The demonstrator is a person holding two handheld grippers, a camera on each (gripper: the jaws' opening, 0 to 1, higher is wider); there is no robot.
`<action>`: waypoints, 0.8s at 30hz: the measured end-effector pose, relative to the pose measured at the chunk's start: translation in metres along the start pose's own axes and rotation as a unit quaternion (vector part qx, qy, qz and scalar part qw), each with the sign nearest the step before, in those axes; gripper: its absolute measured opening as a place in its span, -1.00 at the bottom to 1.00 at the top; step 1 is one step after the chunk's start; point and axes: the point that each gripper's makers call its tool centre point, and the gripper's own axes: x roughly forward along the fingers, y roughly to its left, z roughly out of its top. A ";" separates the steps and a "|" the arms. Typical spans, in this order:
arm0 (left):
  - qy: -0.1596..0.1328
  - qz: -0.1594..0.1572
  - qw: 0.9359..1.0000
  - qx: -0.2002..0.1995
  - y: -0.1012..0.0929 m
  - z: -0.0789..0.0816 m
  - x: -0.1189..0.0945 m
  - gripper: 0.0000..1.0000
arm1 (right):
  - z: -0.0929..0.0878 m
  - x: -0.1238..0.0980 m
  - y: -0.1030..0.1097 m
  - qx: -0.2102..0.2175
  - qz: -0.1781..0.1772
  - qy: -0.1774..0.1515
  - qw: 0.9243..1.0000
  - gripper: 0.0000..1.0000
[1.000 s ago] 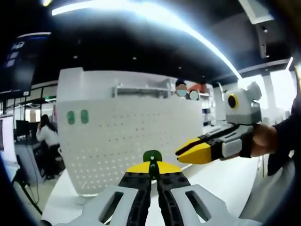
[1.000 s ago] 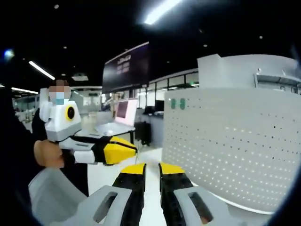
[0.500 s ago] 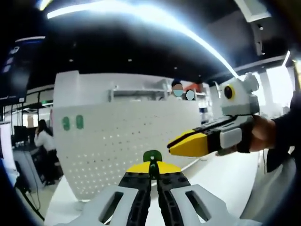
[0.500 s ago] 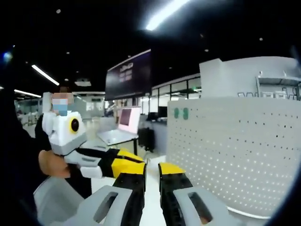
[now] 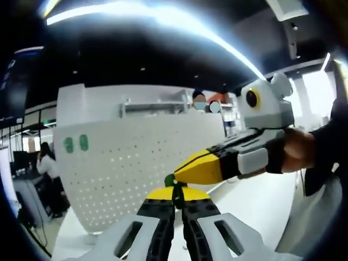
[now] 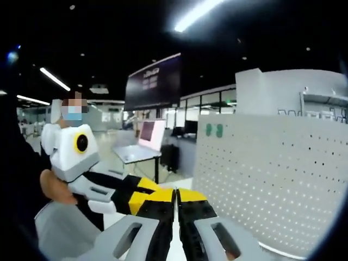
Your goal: Insert the hook assembly into the mounting plate slot until the hook locks in place.
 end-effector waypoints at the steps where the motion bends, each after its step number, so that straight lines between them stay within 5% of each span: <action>1: 0.002 0.000 1.000 0.000 0.000 0.000 0.000 -0.93 | 0.000 0.000 0.000 -0.015 -0.001 0.002 1.000 -1.00; 10: 0.001 0.002 1.000 -0.010 0.000 -0.002 0.000 -0.95 | -0.001 0.002 0.002 -0.037 -0.003 0.005 0.999 -1.00; 24: 0.015 0.026 0.999 -0.032 0.021 -0.005 -0.003 -0.95 | -0.009 -0.018 -0.019 0.001 -0.038 0.011 0.999 -0.90</action>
